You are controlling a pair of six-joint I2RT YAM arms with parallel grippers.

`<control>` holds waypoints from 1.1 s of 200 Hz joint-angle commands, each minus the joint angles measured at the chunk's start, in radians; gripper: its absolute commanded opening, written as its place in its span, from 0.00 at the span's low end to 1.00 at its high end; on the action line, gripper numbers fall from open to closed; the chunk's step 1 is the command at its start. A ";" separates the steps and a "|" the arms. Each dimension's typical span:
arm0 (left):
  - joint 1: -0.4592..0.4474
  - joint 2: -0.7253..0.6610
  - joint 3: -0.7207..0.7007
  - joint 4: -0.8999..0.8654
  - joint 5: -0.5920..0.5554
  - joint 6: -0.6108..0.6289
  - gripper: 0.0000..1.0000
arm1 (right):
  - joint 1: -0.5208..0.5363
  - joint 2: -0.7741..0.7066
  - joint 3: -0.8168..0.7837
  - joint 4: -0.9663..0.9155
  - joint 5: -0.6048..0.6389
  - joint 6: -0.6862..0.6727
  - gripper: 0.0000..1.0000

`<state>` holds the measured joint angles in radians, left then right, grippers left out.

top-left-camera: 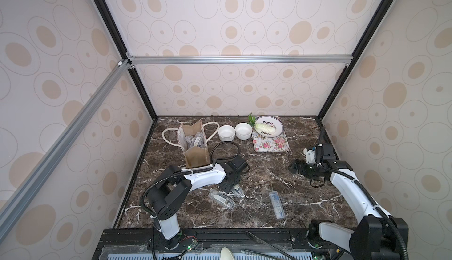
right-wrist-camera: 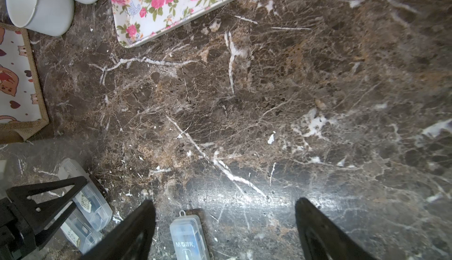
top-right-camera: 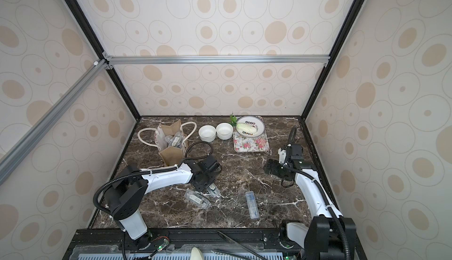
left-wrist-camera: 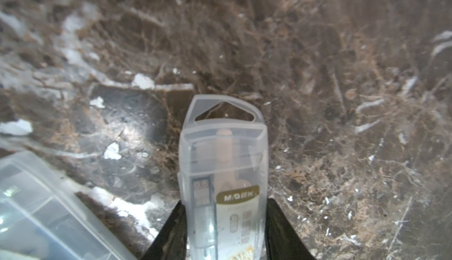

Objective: Put the compass set into the canvas bag
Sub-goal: Pick up the compass set at the center of the board, then place the compass set in the canvas bag.

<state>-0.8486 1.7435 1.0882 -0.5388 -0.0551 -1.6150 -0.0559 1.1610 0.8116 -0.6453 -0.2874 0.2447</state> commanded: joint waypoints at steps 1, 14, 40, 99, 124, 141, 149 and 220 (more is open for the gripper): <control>-0.008 -0.048 0.091 -0.007 -0.077 0.101 0.43 | 0.006 -0.029 0.034 -0.031 0.009 -0.004 0.91; -0.015 -0.053 0.129 -0.006 -0.093 0.154 0.43 | 0.006 -0.038 0.038 -0.037 0.010 -0.002 0.91; -0.021 -0.069 0.198 -0.012 -0.127 0.231 0.43 | 0.007 -0.057 0.044 -0.049 0.004 0.004 0.91; 0.002 -0.095 0.476 -0.140 -0.336 0.539 0.45 | 0.007 -0.085 0.043 -0.064 0.010 0.030 0.91; 0.087 -0.116 0.569 -0.165 -0.342 0.662 0.46 | 0.006 -0.093 0.045 -0.066 0.015 0.041 0.91; 0.179 -0.137 0.589 -0.170 -0.307 0.725 0.46 | 0.007 -0.093 0.048 -0.069 0.017 0.046 0.91; 0.223 -0.148 0.587 -0.167 -0.284 0.757 0.46 | 0.007 -0.094 0.049 -0.071 0.020 0.047 0.91; 0.590 -0.142 0.510 -0.132 -0.101 0.974 0.47 | 0.007 -0.081 0.052 -0.071 0.028 0.054 0.91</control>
<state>-0.3241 1.5826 1.6135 -0.6540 -0.2287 -0.7517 -0.0559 1.0824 0.8379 -0.6952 -0.2684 0.2893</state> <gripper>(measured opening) 0.476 0.908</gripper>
